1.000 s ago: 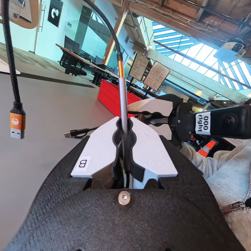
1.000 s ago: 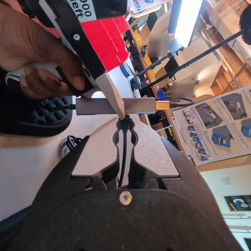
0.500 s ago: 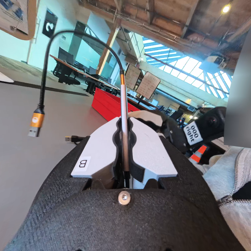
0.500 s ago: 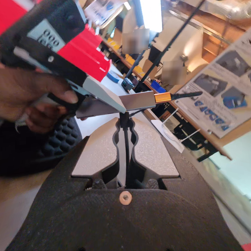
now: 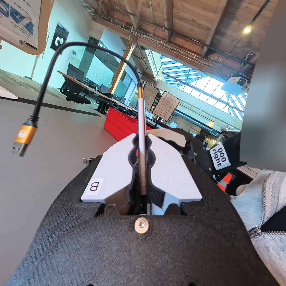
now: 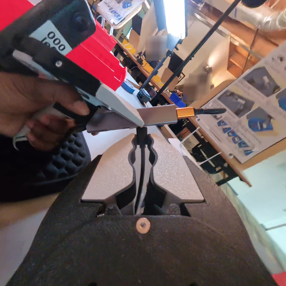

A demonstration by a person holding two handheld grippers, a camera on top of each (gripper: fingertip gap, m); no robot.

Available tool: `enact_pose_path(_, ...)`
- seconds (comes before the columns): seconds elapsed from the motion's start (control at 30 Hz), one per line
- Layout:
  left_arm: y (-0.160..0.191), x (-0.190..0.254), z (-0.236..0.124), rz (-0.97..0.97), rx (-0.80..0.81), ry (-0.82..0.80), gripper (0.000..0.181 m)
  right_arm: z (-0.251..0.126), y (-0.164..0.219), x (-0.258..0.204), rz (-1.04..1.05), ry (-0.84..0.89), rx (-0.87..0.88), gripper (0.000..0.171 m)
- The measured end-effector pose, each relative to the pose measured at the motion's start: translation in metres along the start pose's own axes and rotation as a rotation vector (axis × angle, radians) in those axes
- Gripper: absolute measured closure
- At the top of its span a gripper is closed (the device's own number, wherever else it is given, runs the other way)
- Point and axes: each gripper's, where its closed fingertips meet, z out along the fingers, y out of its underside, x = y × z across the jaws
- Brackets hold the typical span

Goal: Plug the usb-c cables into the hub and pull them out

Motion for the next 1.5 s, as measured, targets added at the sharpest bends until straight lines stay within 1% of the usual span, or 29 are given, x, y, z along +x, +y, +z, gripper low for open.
enact_pose_path(0.03, 0.0, 0.002, 0.0, 0.009, -0.001, 0.012, 0.173, -0.002, -0.002, 0.0, -0.083, 0.001, 0.006, 0.158)
enact_pose_path(0.07, 0.002, 0.005, 0.0, 0.017, -0.011, 0.027, 0.173, -0.006, -0.002, 0.0, -0.228, -0.018, 0.013, 0.158)
enact_pose_path(0.1, 0.005, 0.007, 0.002, 0.03, -0.033, 0.033, 0.173, -0.009, -0.001, 0.001, -0.361, -0.053, 0.005, 0.158)
enact_pose_path(0.13, 0.008, 0.009, 0.004, 0.046, -0.053, 0.038, 0.173, -0.012, 0.0, 0.004, -0.442, -0.096, 0.002, 0.158)
enact_pose_path(0.2, 0.008, 0.012, 0.005, 0.066, -0.052, 0.049, 0.172, -0.014, -0.004, 0.006, -0.486, -0.166, 0.013, 0.158)
enact_pose_path(0.27, 0.003, 0.011, 0.003, 0.056, -0.018, 0.041, 0.172, -0.01, -0.007, 0.006, -0.427, -0.161, 0.02, 0.158)
enact_pose_path(0.37, -0.004, 0.003, -0.003, 0.005, 0.033, 0.018, 0.173, -0.002, -0.005, 0.001, -0.108, -0.06, 0.01, 0.158)
enact_pose_path(0.4, -0.003, 0.003, -0.004, -0.003, 0.029, 0.02, 0.173, -0.003, -0.004, -0.001, -0.046, -0.02, 0.007, 0.158)
enact_pose_path(0.43, -0.001, 0.005, -0.003, 0.006, 0.018, 0.03, 0.173, -0.006, -0.004, -0.002, -0.081, -0.009, 0.012, 0.158)
enact_pose_path(0.47, 0.001, 0.008, -0.002, 0.029, 0.002, 0.039, 0.173, -0.01, -0.004, -0.002, -0.175, -0.028, 0.021, 0.158)
enact_pose_path(0.57, 0.008, 0.015, 0.003, 0.061, -0.045, 0.063, 0.173, -0.019, -0.003, 0.003, -0.398, -0.139, 0.026, 0.158)
enact_pose_path(0.63, 0.007, 0.017, 0.003, 0.077, -0.037, 0.069, 0.172, -0.019, -0.006, 0.005, -0.478, -0.191, 0.038, 0.158)
enact_pose_path(0.67, 0.005, 0.017, 0.002, 0.075, -0.026, 0.071, 0.173, -0.019, -0.008, 0.006, -0.486, -0.199, 0.048, 0.158)
enact_pose_path(0.8, -0.001, 0.01, -0.001, 0.014, 0.009, 0.056, 0.171, -0.01, -0.008, 0.004, -0.268, -0.137, 0.052, 0.158)
enact_pose_path(0.93, 0.006, 0.015, 0.001, -0.01, -0.056, 0.114, 0.17, -0.014, -0.008, 0.004, -0.232, -0.139, 0.046, 0.158)
enact_pose_path(1.03, 0.012, 0.016, 0.003, 0.012, -0.094, 0.11, 0.169, -0.015, -0.008, 0.005, -0.256, -0.146, 0.038, 0.158)
enact_pose_path(1.2, 0.023, 0.02, 0.006, -0.011, -0.184, 0.147, 0.171, -0.02, -0.004, 0.008, -0.286, -0.163, 0.042, 0.158)
enact_pose_path(1.3, 0.028, 0.03, 0.004, -0.034, -0.228, 0.227, 0.171, -0.029, -0.007, 0.005, -0.316, -0.224, 0.086, 0.158)
enact_pose_path(1.4, 0.032, 0.046, -0.001, -0.098, -0.274, 0.357, 0.168, -0.037, -0.015, 0.001, -0.285, -0.306, 0.164, 0.158)
enact_pose_path(1.43, 0.035, 0.051, -0.002, -0.108, -0.296, 0.39, 0.166, -0.037, -0.017, 0.0, -0.283, -0.32, 0.183, 0.158)
enact_pose_path(1.5, 0.039, 0.06, -0.005, -0.143, -0.333, 0.448, 0.156, -0.038, -0.018, -0.002, -0.3, -0.337, 0.201, 0.158)
